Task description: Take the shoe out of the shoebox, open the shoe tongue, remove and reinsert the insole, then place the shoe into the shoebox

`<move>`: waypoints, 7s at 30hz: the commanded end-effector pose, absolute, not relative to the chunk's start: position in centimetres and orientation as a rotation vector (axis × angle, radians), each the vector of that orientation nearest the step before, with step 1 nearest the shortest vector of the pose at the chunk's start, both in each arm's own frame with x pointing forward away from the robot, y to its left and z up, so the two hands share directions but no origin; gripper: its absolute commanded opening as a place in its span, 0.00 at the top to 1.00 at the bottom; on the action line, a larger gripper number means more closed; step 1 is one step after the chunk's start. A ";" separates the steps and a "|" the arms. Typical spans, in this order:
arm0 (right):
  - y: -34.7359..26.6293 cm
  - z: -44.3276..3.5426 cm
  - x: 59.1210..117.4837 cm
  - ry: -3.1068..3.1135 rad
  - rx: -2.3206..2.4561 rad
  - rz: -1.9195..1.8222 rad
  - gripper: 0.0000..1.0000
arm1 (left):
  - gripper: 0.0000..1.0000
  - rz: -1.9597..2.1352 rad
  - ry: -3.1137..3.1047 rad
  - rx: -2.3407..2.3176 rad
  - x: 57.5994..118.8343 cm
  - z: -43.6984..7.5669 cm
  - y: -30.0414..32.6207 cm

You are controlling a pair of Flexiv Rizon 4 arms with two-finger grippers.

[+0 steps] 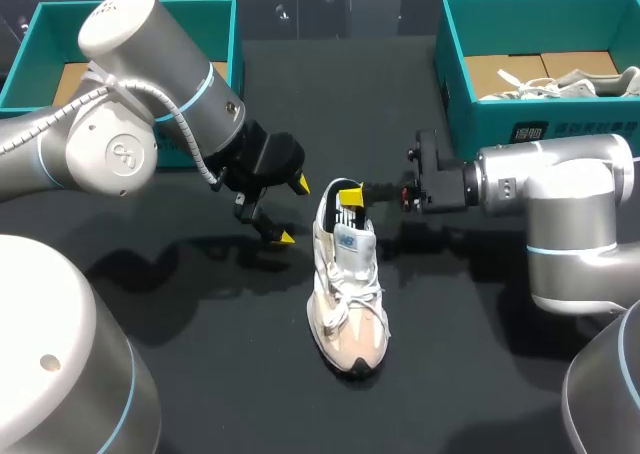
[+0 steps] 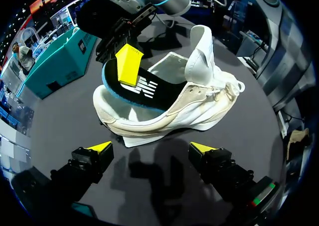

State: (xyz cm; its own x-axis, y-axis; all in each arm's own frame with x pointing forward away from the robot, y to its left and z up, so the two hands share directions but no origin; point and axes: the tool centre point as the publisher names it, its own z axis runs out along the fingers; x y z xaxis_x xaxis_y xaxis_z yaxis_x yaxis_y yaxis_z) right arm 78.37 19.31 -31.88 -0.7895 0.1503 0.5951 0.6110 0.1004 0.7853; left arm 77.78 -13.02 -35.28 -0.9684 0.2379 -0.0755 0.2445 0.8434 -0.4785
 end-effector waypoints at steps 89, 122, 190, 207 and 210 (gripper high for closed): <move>6.7 -28.9 79.4 -2.086 -1.238 -1.131 0.67 | 0.00 -0.654 3.005 0.704 80.1 -28.5 -0.9; 10.1 -24.4 78.8 -2.249 -1.955 -0.288 1.00 | 0.00 -0.627 3.016 0.882 86.0 -23.2 5.4; 18.2 -33.3 77.8 -2.548 -2.290 -0.221 1.00 | 0.00 -0.627 3.016 0.882 86.0 -23.2 5.4; 18.5 -38.2 79.2 -2.584 -2.261 -0.124 1.00 | 0.00 -0.627 3.016 0.882 86.0 -23.2 5.4; 18.5 -37.8 79.0 -2.592 -2.262 -0.135 1.00 | 0.00 -0.627 3.016 0.882 86.0 -23.2 5.4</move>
State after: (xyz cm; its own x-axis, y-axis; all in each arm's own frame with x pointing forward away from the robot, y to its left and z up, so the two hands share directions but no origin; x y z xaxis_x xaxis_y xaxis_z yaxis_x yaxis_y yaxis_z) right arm 79.05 18.28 -37.69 -0.1125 0.9797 -0.1660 0.9564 0.1521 0.2495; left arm 86.04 5.30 -23.18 -0.8469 0.5295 -0.0482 0.5045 0.7717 -0.3873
